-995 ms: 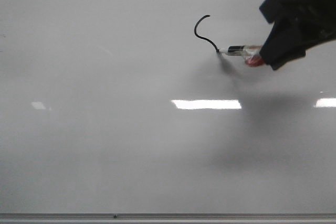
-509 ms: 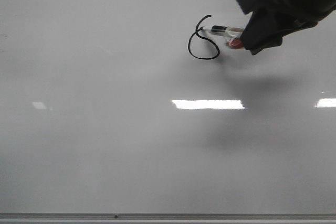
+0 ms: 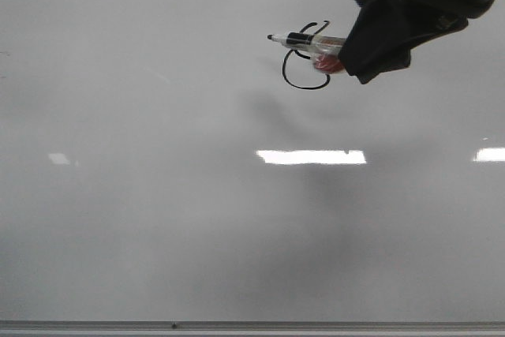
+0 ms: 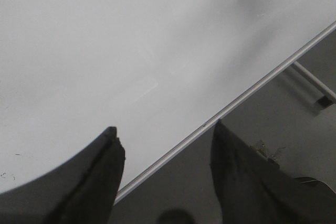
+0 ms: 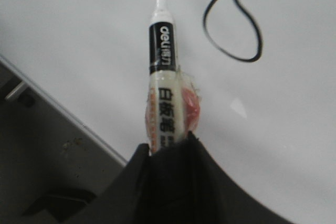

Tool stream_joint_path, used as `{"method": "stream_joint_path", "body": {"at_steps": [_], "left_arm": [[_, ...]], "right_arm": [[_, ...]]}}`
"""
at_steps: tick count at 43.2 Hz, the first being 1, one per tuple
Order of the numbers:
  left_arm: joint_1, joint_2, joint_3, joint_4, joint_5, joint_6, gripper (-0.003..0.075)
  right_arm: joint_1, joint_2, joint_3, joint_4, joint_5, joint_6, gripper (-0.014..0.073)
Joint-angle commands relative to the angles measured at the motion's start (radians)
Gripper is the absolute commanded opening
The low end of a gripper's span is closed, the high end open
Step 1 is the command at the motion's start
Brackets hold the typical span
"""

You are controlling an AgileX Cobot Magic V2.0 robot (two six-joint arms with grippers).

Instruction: Write number 8 on whiteboard

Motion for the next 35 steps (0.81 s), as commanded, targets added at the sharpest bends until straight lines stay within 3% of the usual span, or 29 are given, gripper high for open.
{"method": "stream_joint_path", "body": {"at_steps": [1,6,19,35], "left_arm": [[0.005,-0.003,-0.026,-0.024,-0.063,-0.012,0.0365],[0.005,0.008,-0.026,-0.060,-0.063,0.062,0.0365],[-0.029,0.136,-0.078,-0.434,0.062,0.557,0.0365],[-0.377,0.365,-0.232,-0.450,0.035,0.683,0.0365]], "right_arm": [[0.027,-0.106,0.023,0.009,0.025,-0.037,-0.0106],[0.055,-0.205,0.072,0.009,0.103,-0.083,-0.0106],[0.077,-0.394,0.075,0.009,0.412,-0.255,-0.0106],[0.077,-0.423,0.075,0.015,0.501,-0.283,-0.0106]]}}
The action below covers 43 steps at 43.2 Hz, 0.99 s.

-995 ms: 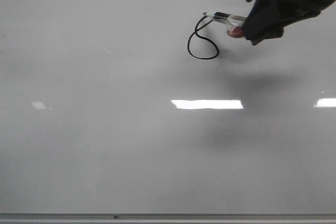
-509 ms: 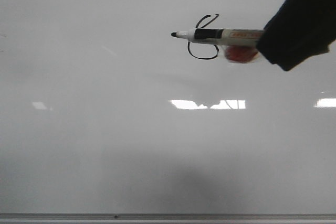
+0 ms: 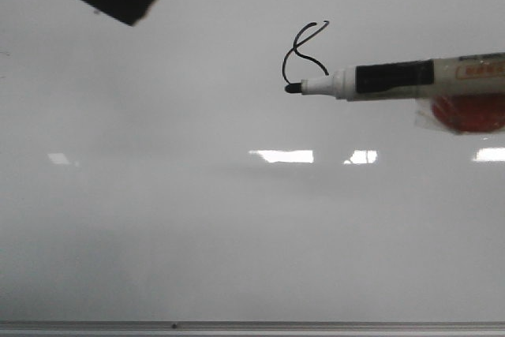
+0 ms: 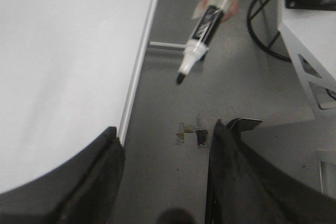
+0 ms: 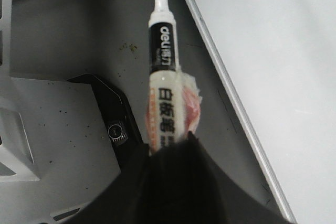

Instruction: Write number 8 on whiteboard

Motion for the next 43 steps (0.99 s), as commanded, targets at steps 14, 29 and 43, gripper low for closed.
{"method": "stream_joint_path", "body": {"at_steps": [14,29,43], "left_arm": [[-0.189,0.210,-0.176,-0.038,-0.093,0.022,0.0365],[-0.219,0.261,-0.181,-0.045,-0.144,0.098,0.0356],[-0.219,0.261,-0.181,-0.045,-0.150,0.098,0.0023]], "right_arm": [[0.002,-0.010,-0.023,0.029,-0.026,-0.009,-0.0106],[0.002,-0.010,-0.023,0.029,-0.026,-0.009,-0.0106],[0.002,-0.010,-0.023,0.029,-0.030,-0.009,-0.0106]]}}
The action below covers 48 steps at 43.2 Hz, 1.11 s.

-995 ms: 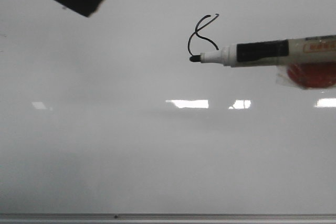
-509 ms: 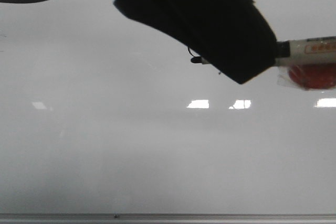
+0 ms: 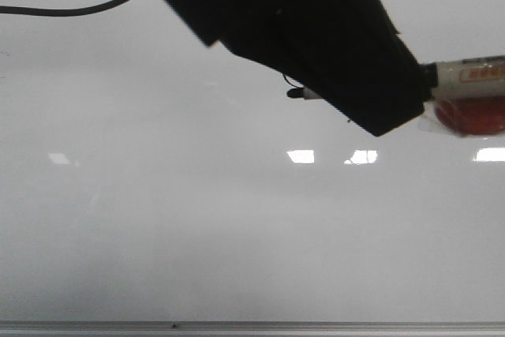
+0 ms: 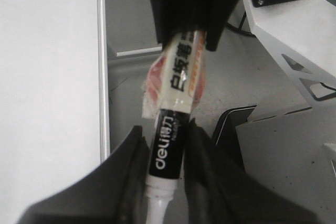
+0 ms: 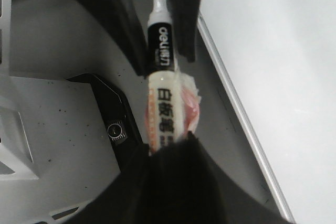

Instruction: Write number 8 on whiteboard

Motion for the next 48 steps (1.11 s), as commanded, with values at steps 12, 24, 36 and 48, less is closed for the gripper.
{"method": "stream_joint_path", "body": {"at_steps": [12,24,36,48], "left_arm": [[0.021,-0.059,-0.037,0.048,-0.037,-0.121,-0.0020],[0.170,-0.216,-0.037,0.680,0.000,-0.884,-0.0020],[0.506,-0.330,0.023,0.961,0.061,-1.292,-0.0020],[0.766,-0.288,0.192,0.831,-0.227,-1.343,-0.0020]], "right_arm": [[-0.004,-0.029,-0.034,-0.044,0.008,0.037,0.0395],[-0.004,-0.125,-0.052,-0.257,0.020,0.309,0.0479],[-0.004,-0.140,-0.052,-0.261,0.015,0.327,0.0479],[-0.004,-0.140,-0.052,-0.261,-0.017,0.329,0.0479]]}}
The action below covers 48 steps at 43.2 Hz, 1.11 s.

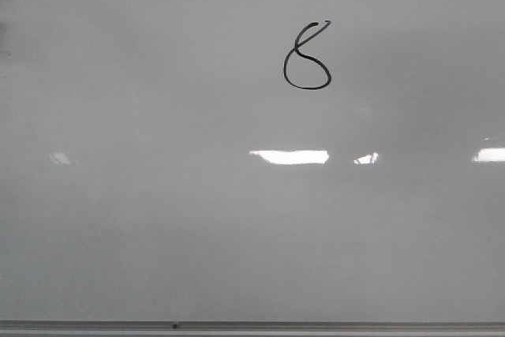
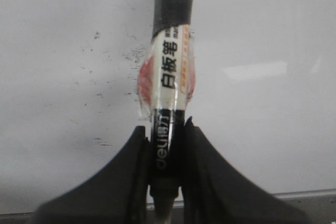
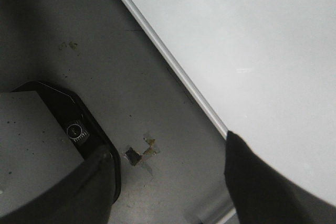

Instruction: Write number 8 on whiteboard

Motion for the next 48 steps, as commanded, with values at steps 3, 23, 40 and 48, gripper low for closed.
{"method": "stream_joint_path", "body": {"at_steps": [3,23,40,48], "left_arm": [[0.048,0.035,0.027,-0.046,-0.207,-0.018,-0.0020],[0.048,0.275,0.019,-0.066,-0.385,-0.020,0.0015],[0.048,0.287,0.002,-0.066,-0.339,-0.020,0.0342],[0.042,0.201,-0.027,-0.057,-0.251,0.008,0.0323]], "right_arm": [[-0.005,-0.006,-0.035,0.001,-0.075,0.003,0.0479],[-0.005,-0.006,-0.022,0.002,-0.068,0.003,0.0479],[-0.005,-0.006,-0.022,-0.001,-0.067,0.027,0.0479],[-0.005,-0.007,-0.025,-0.106,-0.058,0.254,0.0479]]}}
